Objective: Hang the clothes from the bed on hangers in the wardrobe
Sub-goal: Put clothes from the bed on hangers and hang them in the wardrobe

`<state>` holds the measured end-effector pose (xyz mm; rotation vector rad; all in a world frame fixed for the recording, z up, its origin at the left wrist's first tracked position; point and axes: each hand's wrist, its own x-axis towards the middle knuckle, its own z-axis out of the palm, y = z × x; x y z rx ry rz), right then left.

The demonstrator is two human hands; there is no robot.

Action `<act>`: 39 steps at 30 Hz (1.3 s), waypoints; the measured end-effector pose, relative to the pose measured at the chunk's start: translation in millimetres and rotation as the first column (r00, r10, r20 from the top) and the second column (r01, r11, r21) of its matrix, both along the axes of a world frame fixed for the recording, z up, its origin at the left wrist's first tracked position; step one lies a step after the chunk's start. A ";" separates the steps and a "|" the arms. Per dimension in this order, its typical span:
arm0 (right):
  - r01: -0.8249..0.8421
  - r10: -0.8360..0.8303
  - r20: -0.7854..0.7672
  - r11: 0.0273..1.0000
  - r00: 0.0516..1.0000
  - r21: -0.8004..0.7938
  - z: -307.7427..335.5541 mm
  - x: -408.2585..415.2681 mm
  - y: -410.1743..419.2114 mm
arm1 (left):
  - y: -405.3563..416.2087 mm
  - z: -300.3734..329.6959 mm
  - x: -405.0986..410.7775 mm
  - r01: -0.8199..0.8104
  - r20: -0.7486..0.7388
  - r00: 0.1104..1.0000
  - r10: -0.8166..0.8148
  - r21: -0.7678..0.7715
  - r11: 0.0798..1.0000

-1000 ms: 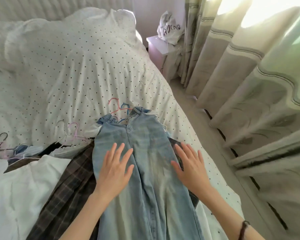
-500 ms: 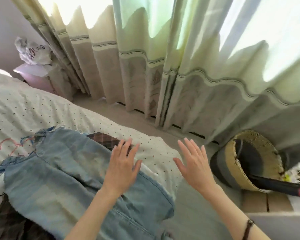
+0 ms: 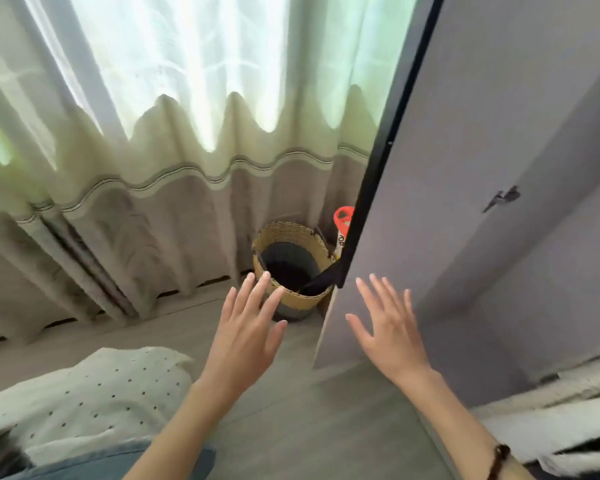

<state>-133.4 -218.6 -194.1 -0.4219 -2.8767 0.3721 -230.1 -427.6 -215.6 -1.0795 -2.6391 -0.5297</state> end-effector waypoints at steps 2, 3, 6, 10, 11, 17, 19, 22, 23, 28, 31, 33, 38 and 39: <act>0.077 -0.077 0.001 0.997 0.997 0.015 1.4 29.0 38.7 | 46.9 -1.8 14.7 0.083 0.005 0.997 -0.083 -0.006 0.997; 0.120 -0.120 -0.002 0.993 0.993 0.021 1.5 42.2 56.3 | 69.3 -2.6 21.8 0.120 0.008 0.993 -0.120 -0.013 0.993; 0.250 -0.249 -0.016 0.968 0.968 0.035 2.3 82.8 103.0 | 131.7 -1.4 44.5 0.214 0.003 0.977 -0.214 -0.057 0.975; 0.414 -0.413 -0.036 0.908 0.910 0.061 6.2 136.7 146.9 | 201.0 2.0 73.4 0.366 -0.001 0.930 -0.367 -0.091 0.926; 0.449 -0.447 -0.032 0.891 0.894 0.066 5.8 150.1 156.0 | 216.7 2.0 79.3 0.400 0.001 0.916 -0.401 -0.089 0.912; 0.662 -0.664 -0.032 0.741 0.747 0.112 0.5 219.6 200.2 | 305.8 1.8 108.9 0.635 0.000 0.772 -0.636 -0.032 0.772; 0.721 -0.721 -0.049 0.684 0.691 0.114 0.4 234.8 213.8 | 335.7 1.1 114.8 0.702 0.001 0.712 -0.702 -0.027 0.712; 0.787 -0.783 -0.095 0.603 0.615 0.131 1.8 249.7 238.3 | 386.5 0.9 118.6 0.781 0.004 0.624 -0.781 -0.021 0.624; 0.806 -0.799 -0.113 0.575 0.590 0.139 2.3 253.0 247.4 | 403.8 1.9 119.4 0.805 0.002 0.593 -0.805 -0.019 0.593; 0.895 -0.876 -0.188 0.423 0.445 0.143 6.7 260.2 295.4 | 483.9 17.9 121.7 0.878 0.000 0.479 -0.878 -0.013 0.479; 0.914 -0.893 -0.200 0.384 0.404 0.129 16.7 259.8 318.3 | 523.4 30.6 124.1 0.899 0.006 0.436 -0.900 -0.030 0.436; 0.919 -0.889 -0.235 0.371 0.392 0.131 20.8 260.9 331.3 | 545.9 37.2 128.1 0.911 0.001 0.410 -0.912 -0.057 0.409; 0.920 -0.861 -0.325 0.375 0.391 0.113 30.2 269.2 369.8 | 592.6 51.2 150.8 0.938 0.010 0.342 -0.940 -0.062 0.341; 0.921 -0.855 -0.343 0.367 0.390 0.132 34.9 271.0 379.7 | 601.2 56.4 157.0 0.945 0.028 0.324 -0.946 -0.053 0.322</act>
